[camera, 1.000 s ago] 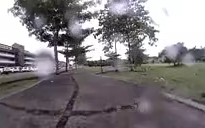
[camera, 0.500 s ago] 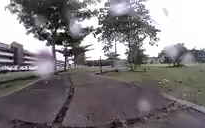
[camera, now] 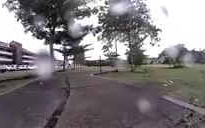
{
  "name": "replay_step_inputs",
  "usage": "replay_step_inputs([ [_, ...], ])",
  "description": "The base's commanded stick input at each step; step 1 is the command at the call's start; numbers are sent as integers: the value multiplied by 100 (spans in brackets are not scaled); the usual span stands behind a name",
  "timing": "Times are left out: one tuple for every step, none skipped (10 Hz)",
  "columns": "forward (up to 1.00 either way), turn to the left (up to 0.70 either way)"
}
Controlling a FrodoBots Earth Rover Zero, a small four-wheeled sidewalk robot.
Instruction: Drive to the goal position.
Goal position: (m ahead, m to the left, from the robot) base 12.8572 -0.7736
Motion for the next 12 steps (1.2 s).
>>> replay_step_inputs([
  [69, 0],
  [69, 0],
  [69, 0],
  [69, 0],
  [69, 0],
  [69, 0],
  [69, 0],
  [69, 0],
  [69, 0],
  [69, 0],
  [69, 6],
  [69, 27],
])
